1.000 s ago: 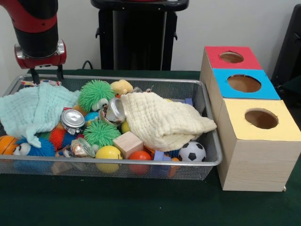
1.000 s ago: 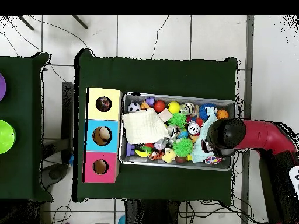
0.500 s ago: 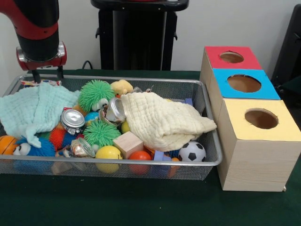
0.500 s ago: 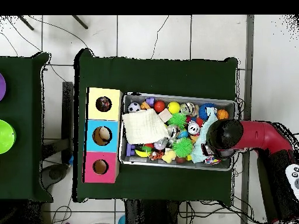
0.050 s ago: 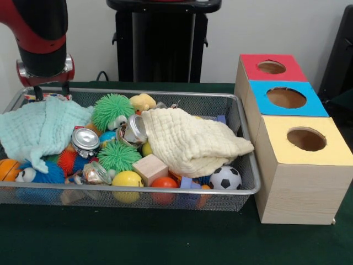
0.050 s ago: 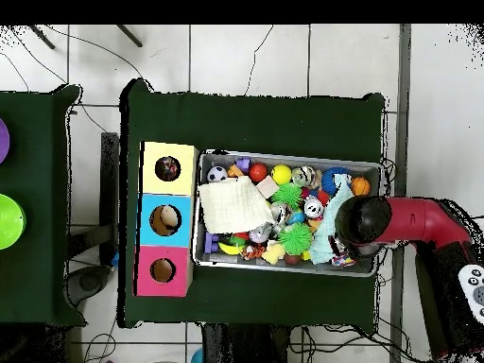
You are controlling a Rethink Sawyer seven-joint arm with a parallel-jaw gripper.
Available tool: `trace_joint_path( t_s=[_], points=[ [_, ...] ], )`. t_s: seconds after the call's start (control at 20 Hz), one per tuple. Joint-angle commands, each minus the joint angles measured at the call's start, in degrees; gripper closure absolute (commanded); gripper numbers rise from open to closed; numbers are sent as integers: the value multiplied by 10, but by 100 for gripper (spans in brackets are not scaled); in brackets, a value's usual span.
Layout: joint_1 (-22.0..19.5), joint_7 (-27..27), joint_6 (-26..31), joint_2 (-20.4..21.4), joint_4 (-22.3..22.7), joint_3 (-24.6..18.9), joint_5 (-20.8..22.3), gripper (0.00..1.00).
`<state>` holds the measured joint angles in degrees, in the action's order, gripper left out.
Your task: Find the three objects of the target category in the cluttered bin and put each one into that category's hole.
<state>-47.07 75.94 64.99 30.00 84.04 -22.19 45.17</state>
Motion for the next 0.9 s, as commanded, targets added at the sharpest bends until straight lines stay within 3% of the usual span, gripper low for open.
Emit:
trace_joint_path(
  t_s=[0.05,0.3,0.9],
  points=[
    [14,-111,35,-36,-36,26,65,0],
    [26,-105,46,-56,-57,43,87,0],
    [25,-132,54,-71,-54,46,60,0]
  ],
)
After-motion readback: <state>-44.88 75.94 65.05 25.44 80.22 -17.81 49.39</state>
